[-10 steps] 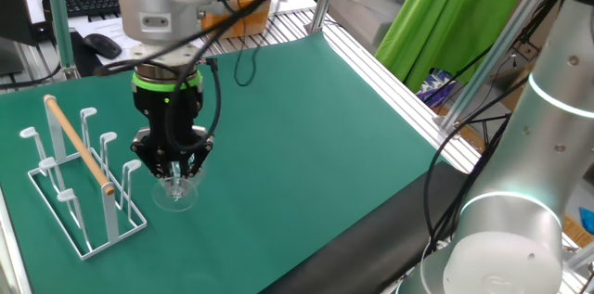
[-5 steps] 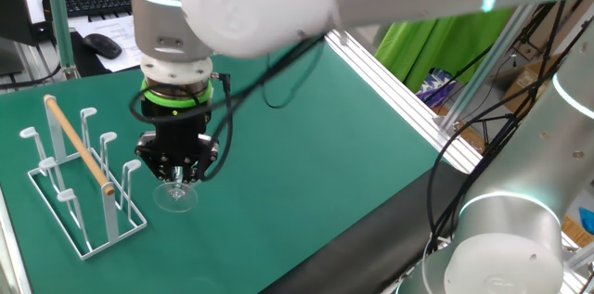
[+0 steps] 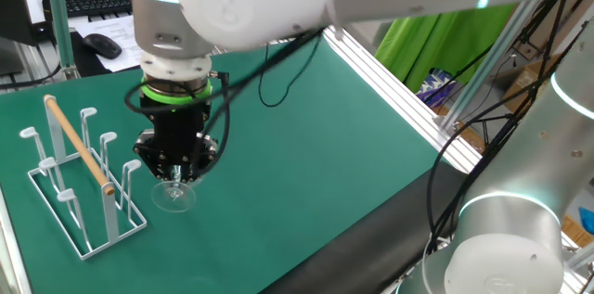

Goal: Put the cup on the cup rack

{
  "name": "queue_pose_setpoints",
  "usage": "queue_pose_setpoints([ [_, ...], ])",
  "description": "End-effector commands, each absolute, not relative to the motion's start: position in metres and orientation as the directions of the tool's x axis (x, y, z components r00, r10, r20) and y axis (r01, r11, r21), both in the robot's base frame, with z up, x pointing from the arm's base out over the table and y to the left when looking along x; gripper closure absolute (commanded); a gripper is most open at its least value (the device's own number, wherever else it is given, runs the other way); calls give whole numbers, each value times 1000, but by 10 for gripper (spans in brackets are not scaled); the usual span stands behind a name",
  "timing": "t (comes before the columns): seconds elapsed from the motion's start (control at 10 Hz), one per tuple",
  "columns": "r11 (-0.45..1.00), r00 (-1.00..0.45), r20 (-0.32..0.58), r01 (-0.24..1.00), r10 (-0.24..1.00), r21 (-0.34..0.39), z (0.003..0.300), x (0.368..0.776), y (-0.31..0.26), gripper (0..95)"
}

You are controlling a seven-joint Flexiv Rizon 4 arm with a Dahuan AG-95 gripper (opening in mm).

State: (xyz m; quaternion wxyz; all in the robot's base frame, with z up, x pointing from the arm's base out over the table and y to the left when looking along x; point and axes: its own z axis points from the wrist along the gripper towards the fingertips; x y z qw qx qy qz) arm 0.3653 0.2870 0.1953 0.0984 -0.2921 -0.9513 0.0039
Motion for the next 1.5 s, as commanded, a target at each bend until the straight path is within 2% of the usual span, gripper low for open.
queue_pose_setpoints([
  [0.1,829,-799,231,554,555,-73,198,360,293,950],
  [0.8,845,-775,344,517,530,-138,204,336,316,950],
  [0.9,860,-772,385,488,505,-150,205,335,316,950],
  [1.5,875,-744,468,456,476,-165,211,324,328,950],
])
